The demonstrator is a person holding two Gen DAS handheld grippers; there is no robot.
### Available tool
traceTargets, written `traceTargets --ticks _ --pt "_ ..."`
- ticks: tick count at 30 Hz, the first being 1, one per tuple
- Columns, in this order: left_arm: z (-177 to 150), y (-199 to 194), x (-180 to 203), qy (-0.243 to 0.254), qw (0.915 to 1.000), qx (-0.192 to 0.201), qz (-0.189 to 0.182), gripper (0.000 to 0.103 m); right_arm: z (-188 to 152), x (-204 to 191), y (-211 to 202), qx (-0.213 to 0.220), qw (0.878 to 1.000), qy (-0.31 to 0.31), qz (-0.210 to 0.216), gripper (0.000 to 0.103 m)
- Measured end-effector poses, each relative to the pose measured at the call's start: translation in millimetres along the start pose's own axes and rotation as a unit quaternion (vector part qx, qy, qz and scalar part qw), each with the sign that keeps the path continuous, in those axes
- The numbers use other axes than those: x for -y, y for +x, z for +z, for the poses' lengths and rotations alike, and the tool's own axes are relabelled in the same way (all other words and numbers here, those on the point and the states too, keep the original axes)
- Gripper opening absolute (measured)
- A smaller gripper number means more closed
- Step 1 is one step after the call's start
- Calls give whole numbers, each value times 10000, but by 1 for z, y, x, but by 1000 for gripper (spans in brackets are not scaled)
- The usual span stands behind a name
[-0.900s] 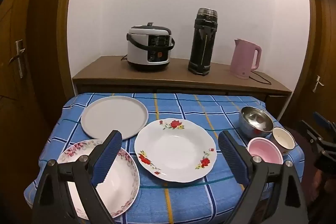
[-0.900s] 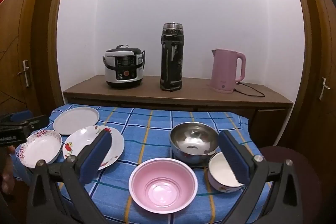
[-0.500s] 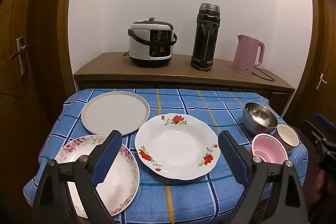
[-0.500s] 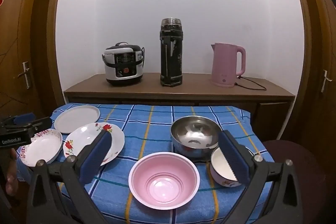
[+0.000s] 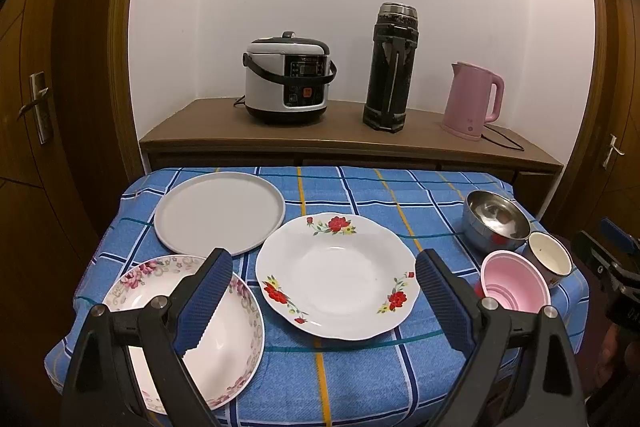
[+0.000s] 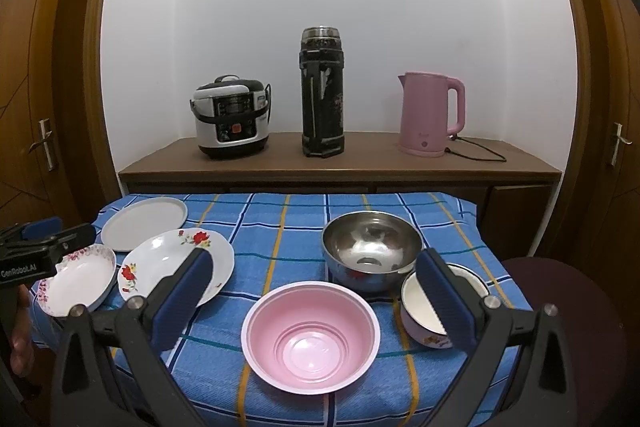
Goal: Organize plates and bowls
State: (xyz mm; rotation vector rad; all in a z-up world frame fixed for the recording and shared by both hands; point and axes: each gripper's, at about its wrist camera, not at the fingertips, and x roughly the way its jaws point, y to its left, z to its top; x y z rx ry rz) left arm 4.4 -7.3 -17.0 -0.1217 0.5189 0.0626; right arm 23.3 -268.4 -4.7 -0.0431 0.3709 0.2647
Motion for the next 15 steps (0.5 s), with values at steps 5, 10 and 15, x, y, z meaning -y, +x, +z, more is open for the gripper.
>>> traceTargets --ticks 5,10,15 --pt "-1 0 1 11 10000 -10 -4 94 -1 0 -1 -2 10000 11 -23 103" --pt "-1 0 2 12 10000 -10 13 94 -1 0 0 -24 10000 12 -27 103" --pt "-1 0 2 21 10000 -5 11 94 -1 0 0 -22 10000 1 -19 103"
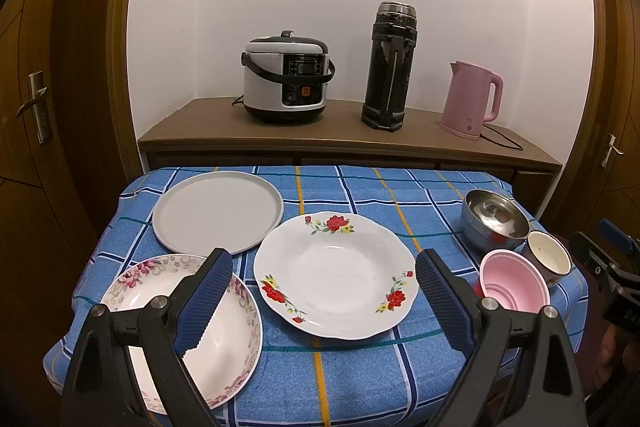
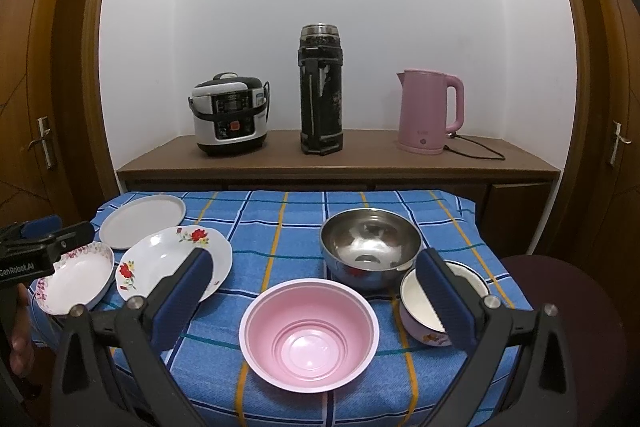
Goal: Organize plates and bowls
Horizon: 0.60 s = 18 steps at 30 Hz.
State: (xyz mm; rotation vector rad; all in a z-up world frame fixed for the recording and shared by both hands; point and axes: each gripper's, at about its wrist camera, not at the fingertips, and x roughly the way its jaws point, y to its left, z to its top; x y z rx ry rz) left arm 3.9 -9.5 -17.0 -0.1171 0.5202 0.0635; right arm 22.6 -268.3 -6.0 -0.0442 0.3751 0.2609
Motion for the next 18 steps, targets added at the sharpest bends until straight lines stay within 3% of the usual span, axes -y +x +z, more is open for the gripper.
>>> traceTargets --ticks 18 --pt "1 1 -3 -39 10000 3 -13 94 -1 -5 3 -31 10000 -52 24 103"
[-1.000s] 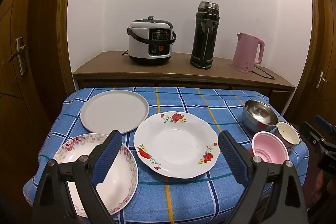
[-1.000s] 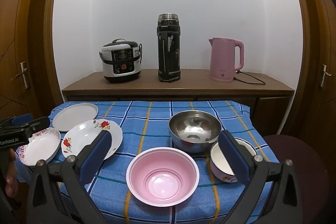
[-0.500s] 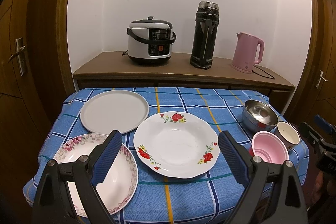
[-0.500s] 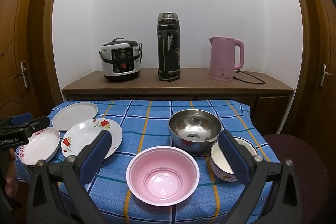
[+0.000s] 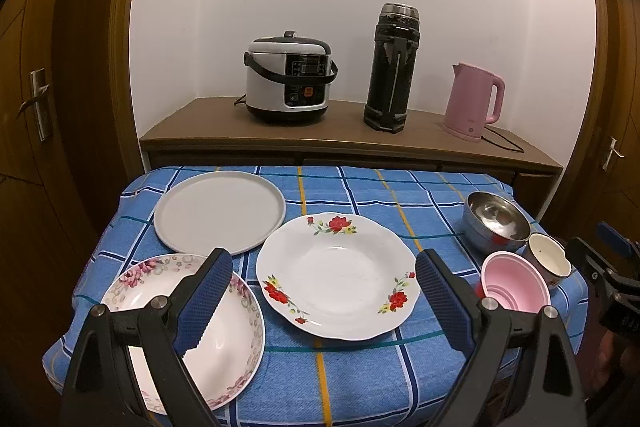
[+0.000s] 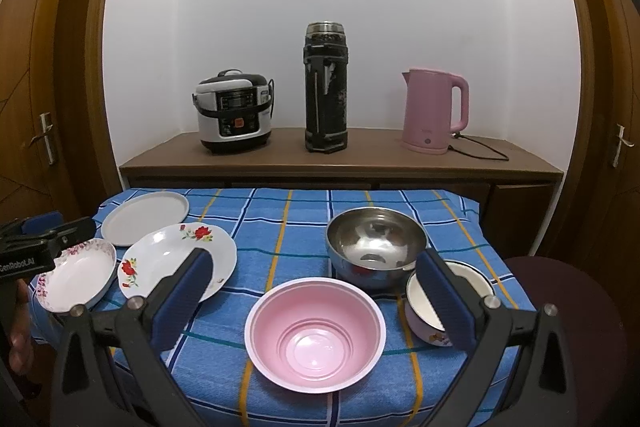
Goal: Organize plates and bowls
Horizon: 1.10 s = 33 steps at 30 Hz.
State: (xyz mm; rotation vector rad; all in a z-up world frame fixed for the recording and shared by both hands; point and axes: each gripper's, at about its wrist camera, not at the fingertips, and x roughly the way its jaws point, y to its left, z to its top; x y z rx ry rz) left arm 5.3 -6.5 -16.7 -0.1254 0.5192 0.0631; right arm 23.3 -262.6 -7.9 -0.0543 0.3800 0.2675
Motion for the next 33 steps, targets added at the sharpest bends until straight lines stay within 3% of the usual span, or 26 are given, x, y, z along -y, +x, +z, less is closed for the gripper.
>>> traceTargets --ticks 33 --pt "-1 5 -9 -31 10000 -28 11 95 -4 -27 11 -127 9995 -200 223 103"
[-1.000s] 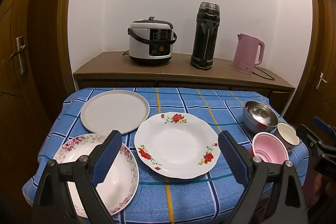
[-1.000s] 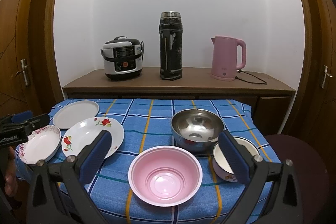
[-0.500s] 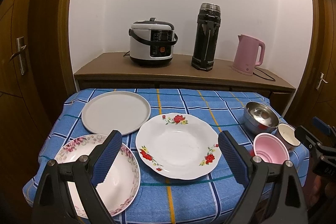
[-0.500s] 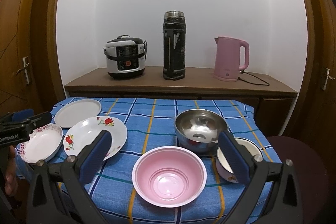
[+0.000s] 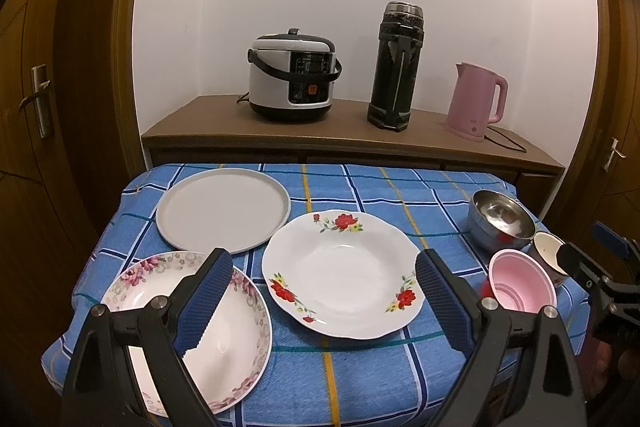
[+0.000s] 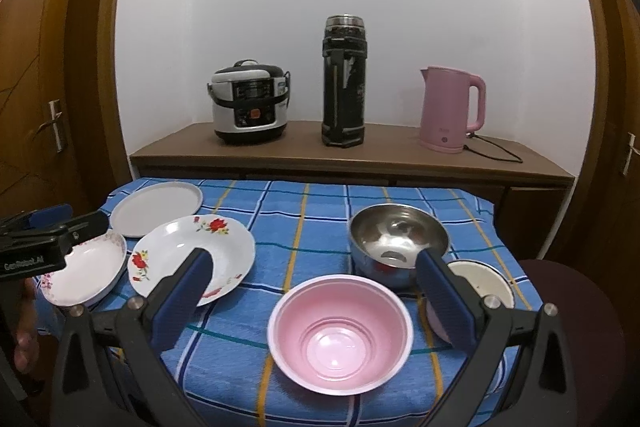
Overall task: Organize plates and bowls
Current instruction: 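Move both tools toward the pink-floral white bowl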
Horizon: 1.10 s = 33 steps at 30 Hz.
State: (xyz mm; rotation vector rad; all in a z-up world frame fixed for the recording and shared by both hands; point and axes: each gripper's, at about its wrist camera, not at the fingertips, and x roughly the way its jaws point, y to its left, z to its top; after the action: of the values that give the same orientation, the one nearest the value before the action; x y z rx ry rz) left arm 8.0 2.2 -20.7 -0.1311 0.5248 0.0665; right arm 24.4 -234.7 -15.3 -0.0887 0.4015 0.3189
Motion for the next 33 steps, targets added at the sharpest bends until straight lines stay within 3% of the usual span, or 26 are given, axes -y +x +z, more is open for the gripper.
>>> traceTargets --ticks 3,5,7,12,17,23,31,33 --pt "-2 0 -3 2 10000 11 42 94 0 -10 5 -63 9999 -43 145 101" --pt "-4 0 -8 23 9999 34 145 95 1 -18 9 -133 9994 -93 305 90" --pt "-7 -2 -17 40 9996 63 259 95 2 -29 14 -194 9984 -176 492 86" --pt "-14 -8 -56 -197 9972 127 709 95 2 -68 27 -304 9936 -453 993 81" --pt "-24 -11 -95 -440 9929 77 1099 94 -2 -110 46 -546 9844 -730 1506 69" --pt "-42 -4 -134 -738 9885 -148 1312 94 -11 -155 71 -1018 9678 -937 2102 52" --pt "-54 8 -167 -984 9858 -318 1322 94 -24 -191 97 -1481 9548 -1208 2276 36" --pt "-57 12 -171 -1022 9860 -369 1263 84 -27 -195 103 -1575 9540 -1258 2220 34"
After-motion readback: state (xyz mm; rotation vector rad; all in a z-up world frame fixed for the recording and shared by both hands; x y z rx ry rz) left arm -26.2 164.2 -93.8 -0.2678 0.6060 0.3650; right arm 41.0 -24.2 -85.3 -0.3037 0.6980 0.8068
